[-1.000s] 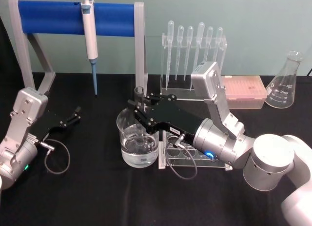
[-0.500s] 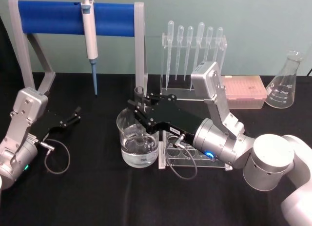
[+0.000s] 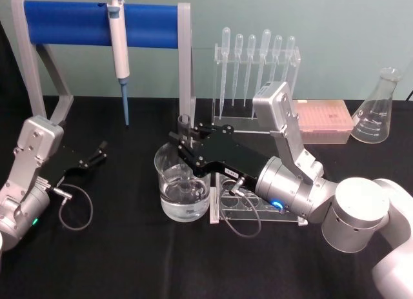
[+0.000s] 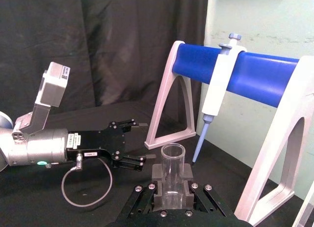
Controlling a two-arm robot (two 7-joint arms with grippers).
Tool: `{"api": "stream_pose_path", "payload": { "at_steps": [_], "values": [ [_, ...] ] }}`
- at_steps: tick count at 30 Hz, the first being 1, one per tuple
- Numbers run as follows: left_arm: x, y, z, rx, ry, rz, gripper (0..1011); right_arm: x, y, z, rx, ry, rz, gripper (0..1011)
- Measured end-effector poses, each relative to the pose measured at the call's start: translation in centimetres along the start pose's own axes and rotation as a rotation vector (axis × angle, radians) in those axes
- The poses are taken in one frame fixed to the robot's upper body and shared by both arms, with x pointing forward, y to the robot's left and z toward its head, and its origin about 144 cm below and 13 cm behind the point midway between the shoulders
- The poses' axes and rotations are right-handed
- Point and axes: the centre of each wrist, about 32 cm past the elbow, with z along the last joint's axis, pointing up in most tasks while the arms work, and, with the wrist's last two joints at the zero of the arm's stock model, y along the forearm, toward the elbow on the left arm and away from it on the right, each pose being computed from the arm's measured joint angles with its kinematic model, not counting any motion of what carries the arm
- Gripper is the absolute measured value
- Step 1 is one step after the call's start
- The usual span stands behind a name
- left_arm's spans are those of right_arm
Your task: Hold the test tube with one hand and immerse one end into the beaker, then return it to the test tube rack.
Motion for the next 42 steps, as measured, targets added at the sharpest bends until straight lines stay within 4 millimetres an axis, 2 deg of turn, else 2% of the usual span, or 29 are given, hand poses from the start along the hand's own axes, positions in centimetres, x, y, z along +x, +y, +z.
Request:
{"api": "stream_pose_path", "payload": {
  "at_steps": [42],
  "values": [
    [0.0,0.0,0.0,0.0,0.0,0.0,1000,0.0,0.0,0.0,0.0,0.0,0.0,226]
  ]
}}
